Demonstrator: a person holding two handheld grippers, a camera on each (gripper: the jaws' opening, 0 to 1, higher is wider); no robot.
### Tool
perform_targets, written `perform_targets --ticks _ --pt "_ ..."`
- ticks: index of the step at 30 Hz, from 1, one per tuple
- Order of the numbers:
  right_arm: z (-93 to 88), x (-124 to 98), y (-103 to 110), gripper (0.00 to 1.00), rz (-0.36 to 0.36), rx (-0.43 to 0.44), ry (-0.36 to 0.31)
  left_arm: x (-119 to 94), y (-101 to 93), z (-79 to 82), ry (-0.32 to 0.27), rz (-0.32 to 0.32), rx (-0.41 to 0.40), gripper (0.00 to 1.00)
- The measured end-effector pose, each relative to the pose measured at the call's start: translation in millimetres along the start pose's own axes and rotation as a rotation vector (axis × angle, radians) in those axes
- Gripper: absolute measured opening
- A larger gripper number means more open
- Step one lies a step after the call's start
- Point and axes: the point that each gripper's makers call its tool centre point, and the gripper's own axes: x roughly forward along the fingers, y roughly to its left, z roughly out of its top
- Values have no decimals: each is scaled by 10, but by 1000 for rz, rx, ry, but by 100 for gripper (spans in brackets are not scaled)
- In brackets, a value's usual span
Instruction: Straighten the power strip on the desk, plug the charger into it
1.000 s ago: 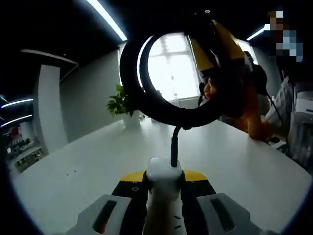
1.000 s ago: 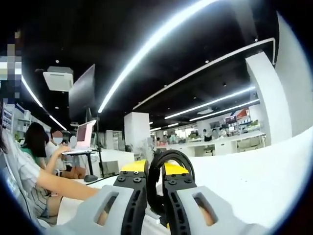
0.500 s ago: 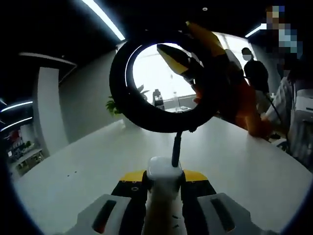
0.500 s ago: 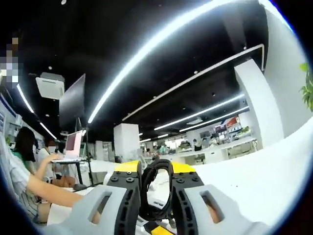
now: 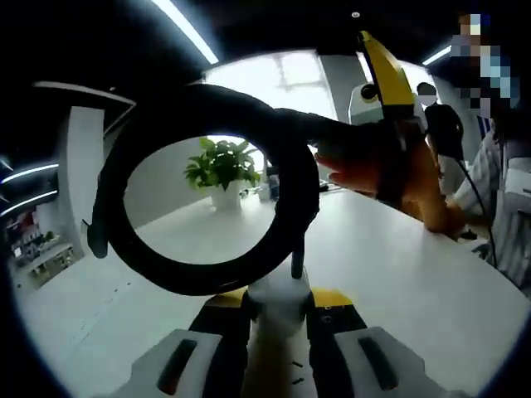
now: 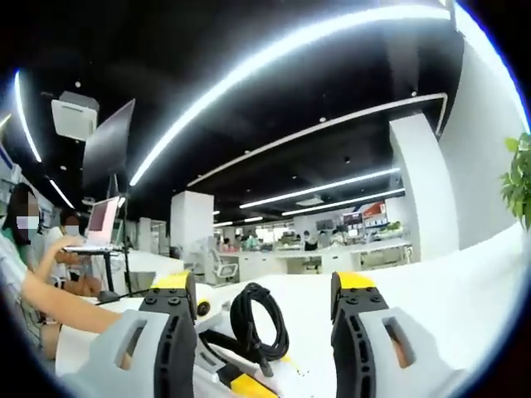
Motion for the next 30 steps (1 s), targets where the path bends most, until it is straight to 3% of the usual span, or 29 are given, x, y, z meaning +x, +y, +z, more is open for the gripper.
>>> perform_targets --ticks 11,15,19,30 --pt "-31 5 -29 72 -6 -18 12 11 0 -7 37 29 -2 26" --pt "-67 10 -19 72 0 -17 28 15 38 -25 51 64 6 38" --pt "-92 14 -17 72 2 -23 41 6 61 23 29 83 -14 39" --pt "-120 14 -6 73 5 -31 54 -27 111 -15 59 116 -55 52"
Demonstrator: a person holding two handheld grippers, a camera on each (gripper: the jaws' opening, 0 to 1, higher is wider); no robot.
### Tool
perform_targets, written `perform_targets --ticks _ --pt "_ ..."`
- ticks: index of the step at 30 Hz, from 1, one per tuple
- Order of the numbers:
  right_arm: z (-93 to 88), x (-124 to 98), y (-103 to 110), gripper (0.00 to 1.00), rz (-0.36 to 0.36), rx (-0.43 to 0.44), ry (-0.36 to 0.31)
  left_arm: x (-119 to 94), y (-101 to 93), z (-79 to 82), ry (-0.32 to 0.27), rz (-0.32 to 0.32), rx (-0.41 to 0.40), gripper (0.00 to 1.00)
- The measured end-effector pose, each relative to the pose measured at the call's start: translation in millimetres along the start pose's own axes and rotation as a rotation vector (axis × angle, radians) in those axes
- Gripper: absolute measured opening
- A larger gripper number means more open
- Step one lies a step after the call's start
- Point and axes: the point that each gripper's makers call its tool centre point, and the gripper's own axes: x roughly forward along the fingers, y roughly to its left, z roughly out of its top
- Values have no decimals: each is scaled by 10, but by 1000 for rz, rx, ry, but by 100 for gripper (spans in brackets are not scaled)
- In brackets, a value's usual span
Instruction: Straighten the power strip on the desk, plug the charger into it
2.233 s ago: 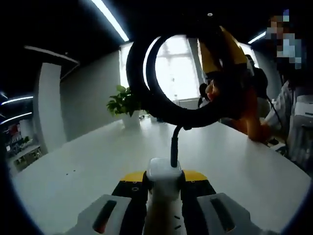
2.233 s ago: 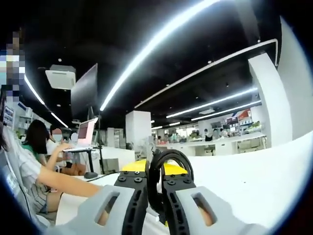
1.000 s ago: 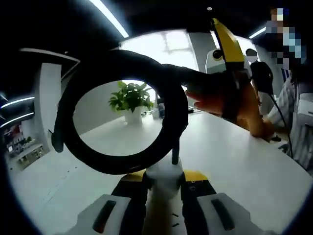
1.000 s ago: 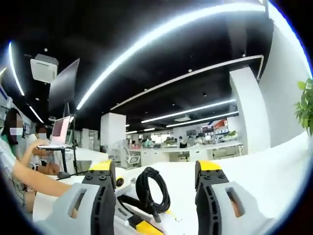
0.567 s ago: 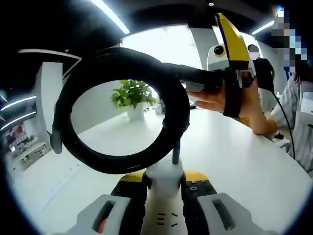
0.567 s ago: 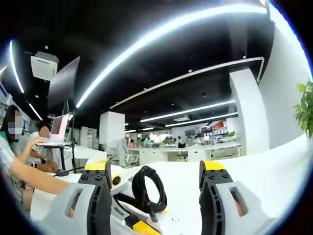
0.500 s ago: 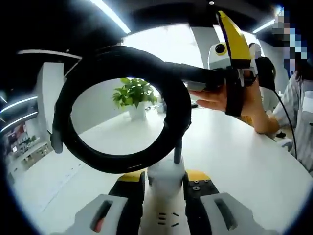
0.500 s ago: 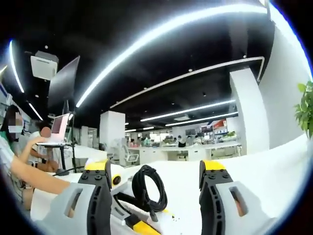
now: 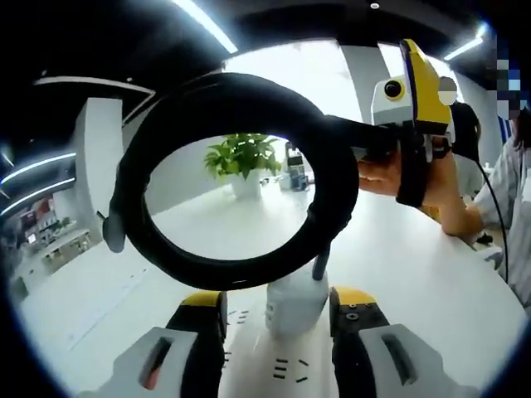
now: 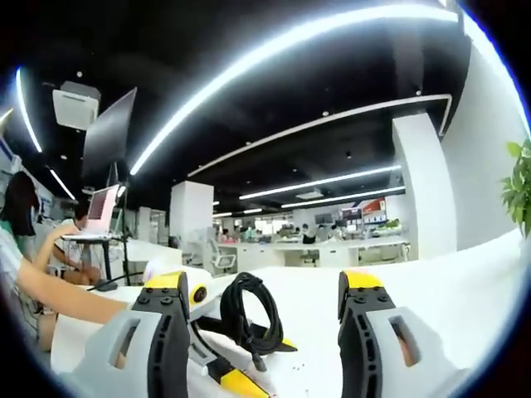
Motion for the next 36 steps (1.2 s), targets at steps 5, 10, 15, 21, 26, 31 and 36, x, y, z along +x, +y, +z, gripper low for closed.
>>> perform_targets --ticks 5,10,15,21,26,31,36 --pt "-26 4 2 73 0 -4 9 -24 -24 -18 17 -3 -9 54" --pt "-67 17 11 74 4 -4 23 -82 -24 -72 34 17 -24 59" --pt "-101 27 20 74 5 -10 35 -145 -22 -82 35 32 -38 63" --pt "-147 37 9 74 4 -11 48 -212 -7 -51 14 58 -59 69" --pt "-185 48 18 74 9 -19 61 -243 -6 -86 27 72 -56 71" --pt "-210 57 40 75 17 -25 69 -306 -21 -122 37 94 -40 73" --pt "-261 74 69 76 27 -30 87 -404 -16 -98 24 139 -76 81"
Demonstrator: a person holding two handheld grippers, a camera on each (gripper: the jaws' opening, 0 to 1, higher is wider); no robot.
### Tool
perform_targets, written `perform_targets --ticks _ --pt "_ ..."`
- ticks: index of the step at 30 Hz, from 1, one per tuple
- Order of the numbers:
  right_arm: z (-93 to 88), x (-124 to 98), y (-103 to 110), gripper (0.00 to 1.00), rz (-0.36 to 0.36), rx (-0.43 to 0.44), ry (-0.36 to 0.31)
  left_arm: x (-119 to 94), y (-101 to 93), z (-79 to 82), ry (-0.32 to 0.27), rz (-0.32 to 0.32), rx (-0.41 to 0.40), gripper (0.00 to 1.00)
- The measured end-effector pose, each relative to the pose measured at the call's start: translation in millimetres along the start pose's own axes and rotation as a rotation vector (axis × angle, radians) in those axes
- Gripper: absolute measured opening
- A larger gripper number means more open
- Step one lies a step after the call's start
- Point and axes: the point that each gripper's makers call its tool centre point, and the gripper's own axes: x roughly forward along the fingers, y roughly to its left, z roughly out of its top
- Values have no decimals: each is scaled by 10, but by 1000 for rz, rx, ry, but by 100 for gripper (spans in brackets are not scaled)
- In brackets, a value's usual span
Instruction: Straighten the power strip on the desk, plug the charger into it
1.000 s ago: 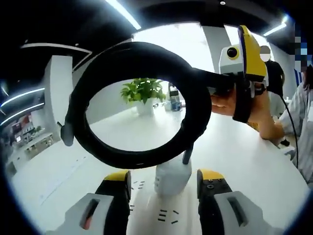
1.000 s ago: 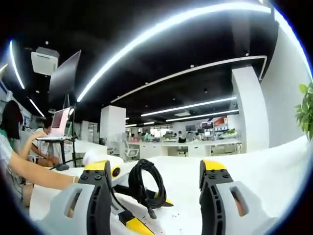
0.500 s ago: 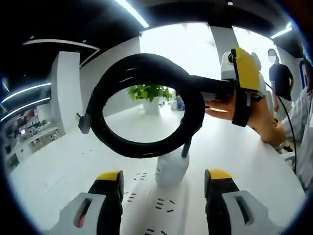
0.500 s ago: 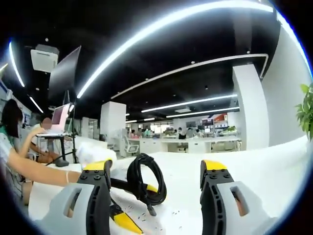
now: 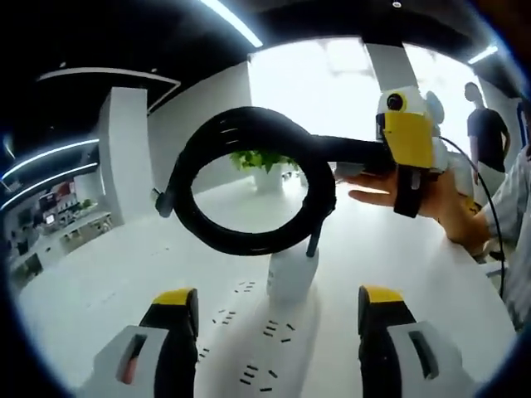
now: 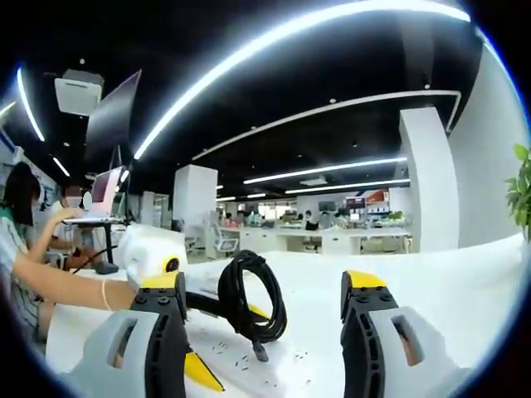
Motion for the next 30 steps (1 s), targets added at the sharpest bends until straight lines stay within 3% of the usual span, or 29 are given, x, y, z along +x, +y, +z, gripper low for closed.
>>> perform_targets --ticks 5,11,18,24,30 --pt "-21 9 6 76 4 0 6 -97 -12 -11 6 37 2 86" --pt "-62 26 -12 77 2 -1 15 -165 -91 38 -42 26 -71 84" --pt "-107 44 3 81 8 -13 35 -259 -51 3 -48 87 -84 88" --pt "-115 55 96 85 51 18 51 -408 75 -44 -42 189 -94 94" --pt "-69 70 104 89 51 7 60 -627 165 -33 -38 297 -40 99"
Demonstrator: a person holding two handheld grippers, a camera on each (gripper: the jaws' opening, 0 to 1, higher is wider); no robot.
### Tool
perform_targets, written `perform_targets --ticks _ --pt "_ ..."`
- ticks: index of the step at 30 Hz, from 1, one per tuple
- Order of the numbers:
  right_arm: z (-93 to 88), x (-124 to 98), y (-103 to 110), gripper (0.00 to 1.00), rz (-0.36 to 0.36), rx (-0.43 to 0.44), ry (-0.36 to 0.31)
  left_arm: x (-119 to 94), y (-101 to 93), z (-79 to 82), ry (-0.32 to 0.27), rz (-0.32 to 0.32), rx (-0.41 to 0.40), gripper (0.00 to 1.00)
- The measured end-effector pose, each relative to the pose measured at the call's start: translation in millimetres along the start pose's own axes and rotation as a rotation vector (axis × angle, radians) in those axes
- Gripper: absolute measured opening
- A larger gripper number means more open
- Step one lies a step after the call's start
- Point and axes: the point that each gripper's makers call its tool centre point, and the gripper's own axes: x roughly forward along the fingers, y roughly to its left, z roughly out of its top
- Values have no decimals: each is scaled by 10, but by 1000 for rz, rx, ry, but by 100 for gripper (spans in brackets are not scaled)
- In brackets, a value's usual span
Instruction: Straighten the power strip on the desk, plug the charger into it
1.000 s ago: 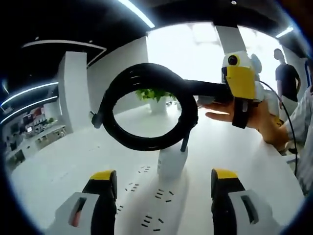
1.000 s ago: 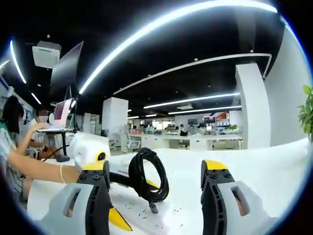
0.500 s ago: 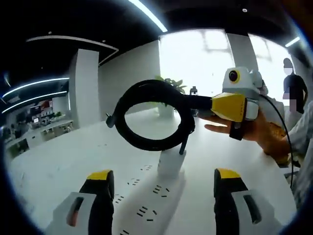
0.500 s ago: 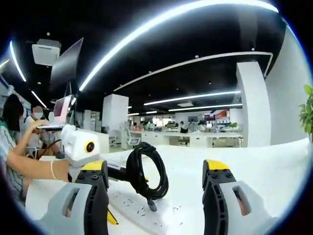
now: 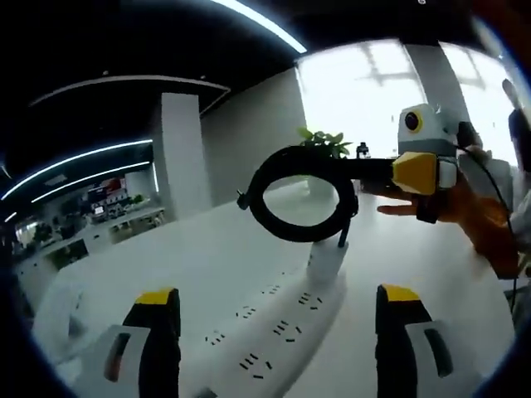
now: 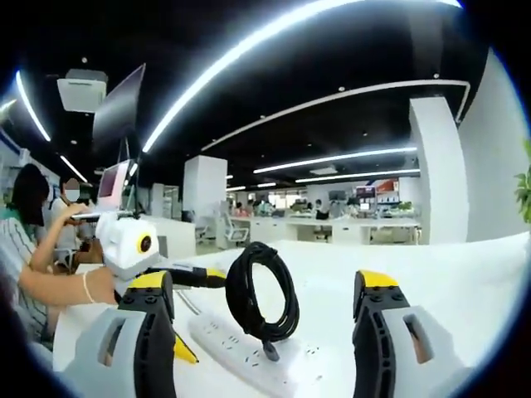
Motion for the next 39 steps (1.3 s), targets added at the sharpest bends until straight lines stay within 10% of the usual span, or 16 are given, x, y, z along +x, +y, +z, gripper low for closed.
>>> perform_targets --ticks 16,25,39 --pt "-161 -137 28 100 79 -7 100 -228 22 97 -49 52 -16 99" --pt "-347 -153 -9 100 190 -213 162 -371 117 -50 -20 80 -22 99" --pt "-630 -95 167 100 501 -399 290 -413 95 -176 36 81 36 99"
